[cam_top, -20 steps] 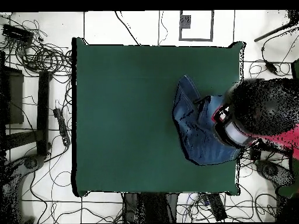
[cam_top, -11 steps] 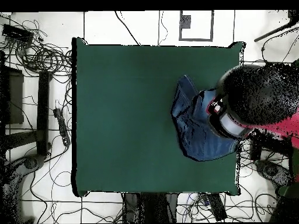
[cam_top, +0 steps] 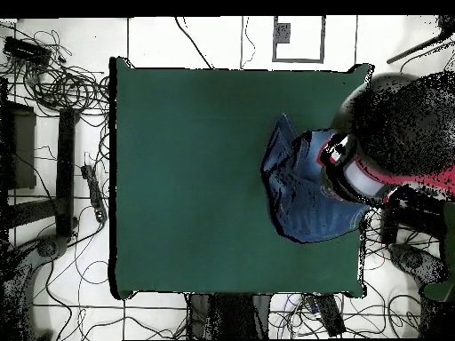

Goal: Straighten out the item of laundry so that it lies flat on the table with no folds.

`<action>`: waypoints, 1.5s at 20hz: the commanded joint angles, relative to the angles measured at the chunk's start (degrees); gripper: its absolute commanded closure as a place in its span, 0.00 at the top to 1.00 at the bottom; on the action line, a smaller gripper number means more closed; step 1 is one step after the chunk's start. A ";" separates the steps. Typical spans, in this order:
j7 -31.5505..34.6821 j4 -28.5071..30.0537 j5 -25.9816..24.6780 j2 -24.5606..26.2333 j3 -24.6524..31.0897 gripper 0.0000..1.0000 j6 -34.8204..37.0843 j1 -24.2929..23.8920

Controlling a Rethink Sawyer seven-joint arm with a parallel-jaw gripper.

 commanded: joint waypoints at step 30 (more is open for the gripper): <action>-6.13 30.48 3.51 -6.49 10.41 0.00 -39.64 -2.39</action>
